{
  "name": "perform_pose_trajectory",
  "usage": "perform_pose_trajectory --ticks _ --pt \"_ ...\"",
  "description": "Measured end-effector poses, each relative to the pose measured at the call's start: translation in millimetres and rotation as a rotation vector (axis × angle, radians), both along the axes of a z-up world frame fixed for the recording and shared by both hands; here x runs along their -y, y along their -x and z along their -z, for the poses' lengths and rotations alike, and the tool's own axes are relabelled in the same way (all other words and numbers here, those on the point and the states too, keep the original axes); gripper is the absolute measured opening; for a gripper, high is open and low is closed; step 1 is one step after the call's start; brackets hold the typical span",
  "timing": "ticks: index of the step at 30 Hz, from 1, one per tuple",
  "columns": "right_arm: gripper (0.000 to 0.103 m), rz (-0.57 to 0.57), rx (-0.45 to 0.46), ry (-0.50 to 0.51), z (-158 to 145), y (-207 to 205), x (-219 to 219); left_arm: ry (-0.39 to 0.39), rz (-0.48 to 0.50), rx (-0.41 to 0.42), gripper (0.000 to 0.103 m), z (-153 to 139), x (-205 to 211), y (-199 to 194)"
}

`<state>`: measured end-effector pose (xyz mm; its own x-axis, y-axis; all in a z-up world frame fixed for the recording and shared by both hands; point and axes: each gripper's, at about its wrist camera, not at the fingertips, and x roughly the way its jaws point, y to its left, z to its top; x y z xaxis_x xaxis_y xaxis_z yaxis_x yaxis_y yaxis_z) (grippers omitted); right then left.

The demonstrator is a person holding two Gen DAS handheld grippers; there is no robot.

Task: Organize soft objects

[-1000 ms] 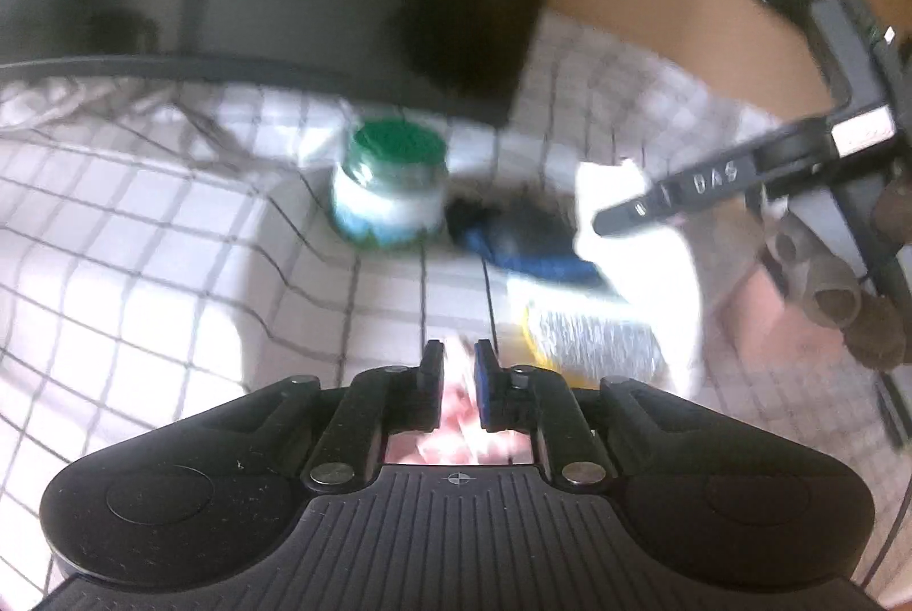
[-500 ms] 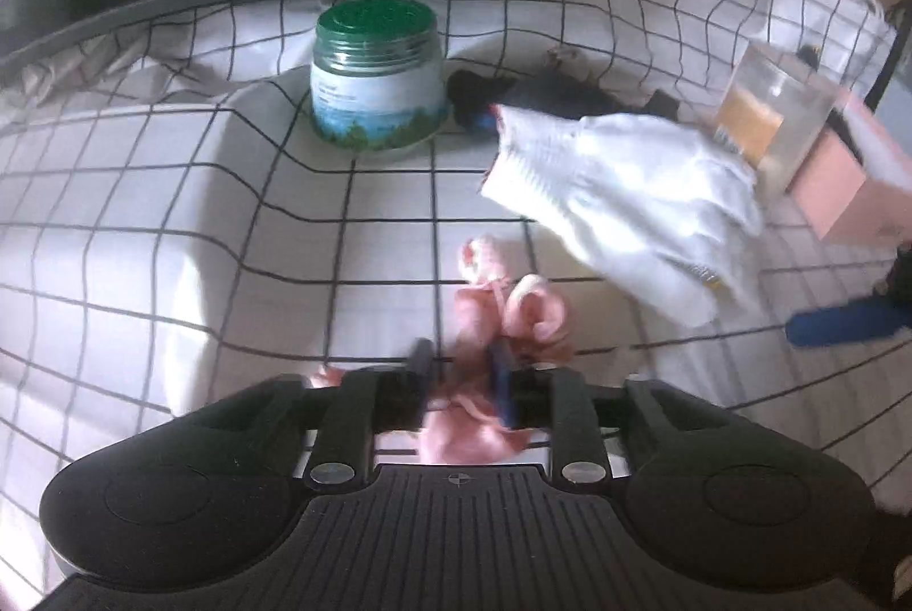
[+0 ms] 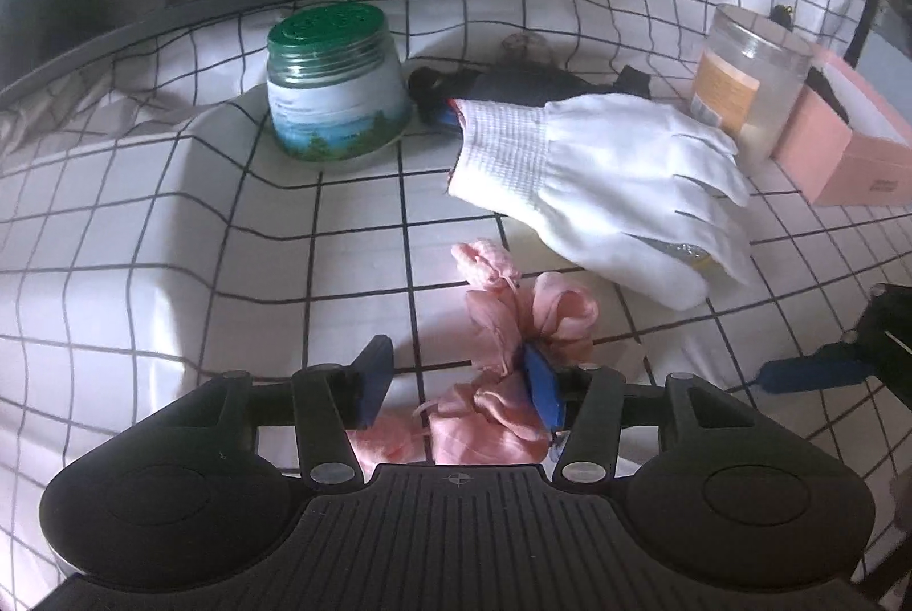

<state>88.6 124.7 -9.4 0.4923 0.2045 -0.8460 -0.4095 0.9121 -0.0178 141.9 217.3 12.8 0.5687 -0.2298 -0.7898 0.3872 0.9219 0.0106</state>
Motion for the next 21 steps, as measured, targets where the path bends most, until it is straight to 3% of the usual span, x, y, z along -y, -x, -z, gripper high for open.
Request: perform_pose_trajectory --ticks 6,8,9,16,21 --pt "0.103 -0.002 0.014 -0.008 1 7 6 0.013 -0.007 0.045 0.051 3 -2 6" --pt "0.103 0.019 0.031 -0.011 2 11 7 0.02 -0.007 0.06 0.024 3 -1 10" --pt "0.103 0.035 0.035 -0.009 2 13 7 0.021 -0.007 0.065 0.019 3 0 12" --pt "0.103 0.054 0.034 -0.009 2 17 9 0.059 -0.049 0.055 0.012 2 -8 17" --pt "0.103 -0.071 0.026 -0.005 0 14 10 0.142 -0.187 0.063 0.011 -12 -41 26"
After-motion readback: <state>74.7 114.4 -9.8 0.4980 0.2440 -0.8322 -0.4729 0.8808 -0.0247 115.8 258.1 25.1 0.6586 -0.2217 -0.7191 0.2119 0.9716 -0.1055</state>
